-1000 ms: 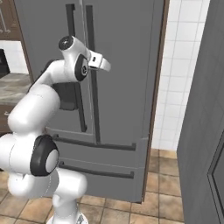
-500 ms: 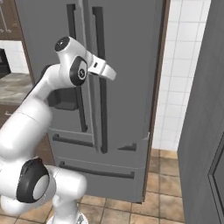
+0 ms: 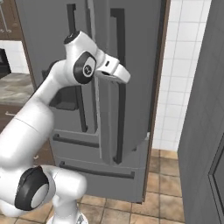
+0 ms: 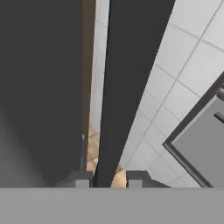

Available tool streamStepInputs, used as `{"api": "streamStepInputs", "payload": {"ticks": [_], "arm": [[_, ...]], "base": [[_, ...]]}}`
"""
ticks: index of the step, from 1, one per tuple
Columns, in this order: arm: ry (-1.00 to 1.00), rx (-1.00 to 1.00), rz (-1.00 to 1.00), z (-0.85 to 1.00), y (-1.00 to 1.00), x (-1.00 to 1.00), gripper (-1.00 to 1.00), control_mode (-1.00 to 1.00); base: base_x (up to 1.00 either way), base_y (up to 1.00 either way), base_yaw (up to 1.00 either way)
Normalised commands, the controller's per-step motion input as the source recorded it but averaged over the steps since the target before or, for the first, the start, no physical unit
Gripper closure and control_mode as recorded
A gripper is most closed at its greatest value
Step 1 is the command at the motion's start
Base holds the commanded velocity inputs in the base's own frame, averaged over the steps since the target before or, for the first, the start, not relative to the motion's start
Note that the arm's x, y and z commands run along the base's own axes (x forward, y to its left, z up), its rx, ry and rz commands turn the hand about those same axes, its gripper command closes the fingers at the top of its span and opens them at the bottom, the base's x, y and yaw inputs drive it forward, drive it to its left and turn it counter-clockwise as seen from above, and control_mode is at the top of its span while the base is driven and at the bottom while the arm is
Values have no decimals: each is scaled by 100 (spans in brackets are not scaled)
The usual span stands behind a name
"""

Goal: Open the fridge, grab two sodas, and place both sodas inside the bowl with ice on the dining counter.

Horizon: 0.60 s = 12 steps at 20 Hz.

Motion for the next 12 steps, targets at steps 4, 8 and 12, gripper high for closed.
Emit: {"api": "streamStepInputs", "payload": {"ticks": [4,8,12], "arm": [[-6,-1,-2,-8,-10,-76,-100,-100],[-16,0,5,0,-3,-100,-100,-100],[-7,-2,6,2,18,-100,-100,-100]], "base": [[0,0,0],[0,0,0],[0,0,0]]}}
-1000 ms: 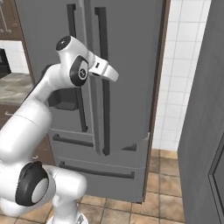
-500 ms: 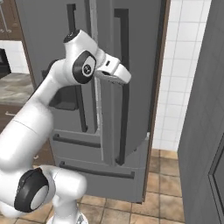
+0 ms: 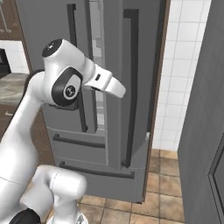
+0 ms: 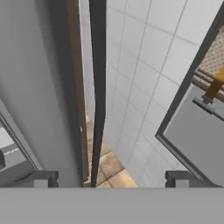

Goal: Open the fridge, grab two sodas, and place both sodas inside the bowl with ice on the dining counter.

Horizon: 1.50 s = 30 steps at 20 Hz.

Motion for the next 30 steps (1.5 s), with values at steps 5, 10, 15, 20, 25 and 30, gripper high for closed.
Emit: {"api": "streamStepInputs", "payload": {"ticks": [5,10,15,20,25,30], "arm": [[9,-20,4,0,97,-34,-100,-100],[17,-30,7,3,100,4,-100,-100],[25,-23,8,-1,81,72,-100,-100],[13,-6,20,-2,36,99,-100,-100],[10,-1,17,0,1,100,-100,-100],[11,-4,9,0,-34,88,-100,-100]], "base": [[0,0,0],[0,0,0],[0,0,0],[0,0,0],[0,0,0],[0,0,0]]}}
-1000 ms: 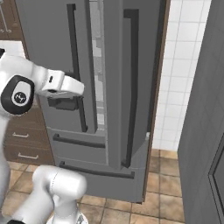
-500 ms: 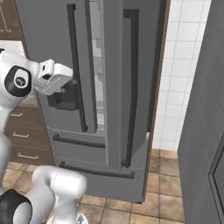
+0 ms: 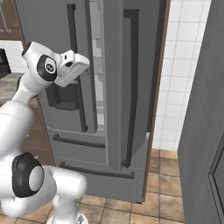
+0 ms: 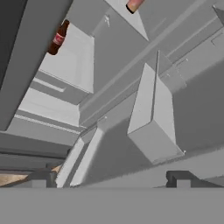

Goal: Open the fridge, grab two sodas, and place both sodas inside the bowl with ice on the dining counter.

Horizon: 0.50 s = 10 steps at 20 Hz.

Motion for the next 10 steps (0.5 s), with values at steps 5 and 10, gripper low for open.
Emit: {"api": "streamStepInputs", "payload": {"ticks": [5,10], "arm": [[15,-10,0,0,-78,38,-100,-100],[16,-9,0,0,-96,29,-100,-100]], "base": [[0,0,0],[0,0,0]]}}
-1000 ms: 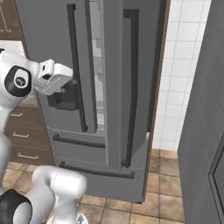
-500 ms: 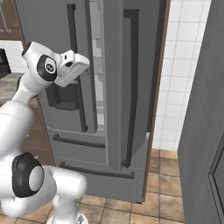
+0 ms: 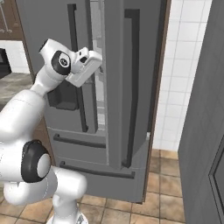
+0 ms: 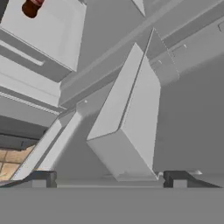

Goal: Open the fridge, grab two sodas, and place both sodas inside the bowl with ice on the dining counter.

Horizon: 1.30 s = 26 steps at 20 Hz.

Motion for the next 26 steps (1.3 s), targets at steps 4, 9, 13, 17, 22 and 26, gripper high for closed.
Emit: {"api": "streamStepInputs", "payload": {"ticks": [4,9,13,17,22,26], "arm": [[12,-6,-2,0,-100,12,-100,-100],[4,-2,-3,2,-100,0,-100,-100],[9,0,-1,6,-100,16,-100,-100],[14,0,0,0,-100,56,-100,-100],[12,2,2,0,-94,74,-100,-100],[7,6,5,0,-91,69,-100,-100]], "base": [[0,0,0],[0,0,0],[0,0,0],[0,0,0],[0,0,0],[0,0,0]]}}
